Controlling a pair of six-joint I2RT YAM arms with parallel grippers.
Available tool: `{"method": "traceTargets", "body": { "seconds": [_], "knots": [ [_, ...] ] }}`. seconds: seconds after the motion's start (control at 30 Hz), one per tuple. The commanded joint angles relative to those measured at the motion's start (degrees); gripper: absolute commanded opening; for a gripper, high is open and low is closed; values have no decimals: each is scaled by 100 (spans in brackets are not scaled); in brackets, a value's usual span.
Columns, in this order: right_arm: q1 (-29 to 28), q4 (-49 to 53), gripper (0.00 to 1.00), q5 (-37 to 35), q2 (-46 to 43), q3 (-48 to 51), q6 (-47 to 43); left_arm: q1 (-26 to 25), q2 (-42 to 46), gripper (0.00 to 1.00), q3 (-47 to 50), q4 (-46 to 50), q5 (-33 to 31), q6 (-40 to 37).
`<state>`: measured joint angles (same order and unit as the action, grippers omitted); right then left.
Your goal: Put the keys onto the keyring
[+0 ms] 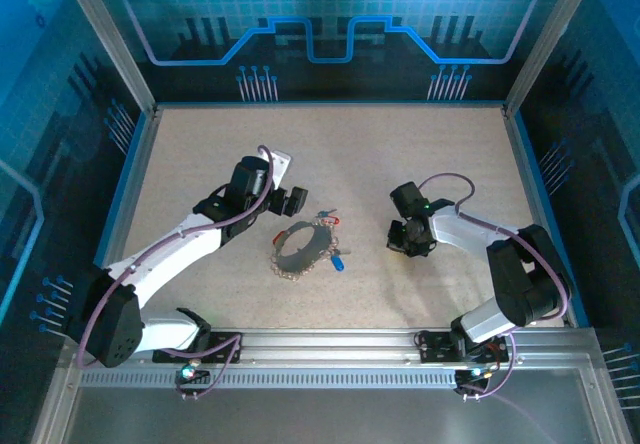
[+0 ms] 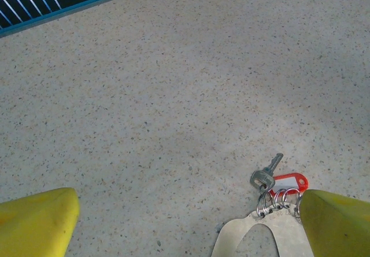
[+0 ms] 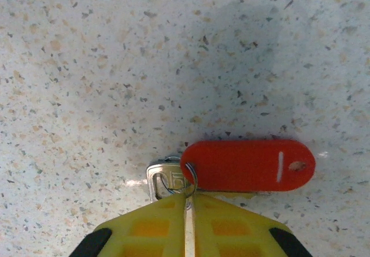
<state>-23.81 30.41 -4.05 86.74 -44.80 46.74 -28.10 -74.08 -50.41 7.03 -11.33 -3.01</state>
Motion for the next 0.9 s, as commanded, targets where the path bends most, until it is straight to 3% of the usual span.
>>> {"method": "traceTargets", "body": {
  "seconds": [0.0,0.23,0.53,0.87],
  "knots": [
    [87,-15,12,-42,169,-76,151,-79,-85,99,-65,-22,19,-103],
    [92,-16,18,-65,264,-191,119,-141,-107,99,-79,-6,58,-160],
    [123,127,13,-280,299,-344,86,-222,-163,99,-59,-37,174,-218],
    [142,-84,16,-423,427,-311,-176,-426,-123,99,-40,-41,130,-408]
  ]
}}
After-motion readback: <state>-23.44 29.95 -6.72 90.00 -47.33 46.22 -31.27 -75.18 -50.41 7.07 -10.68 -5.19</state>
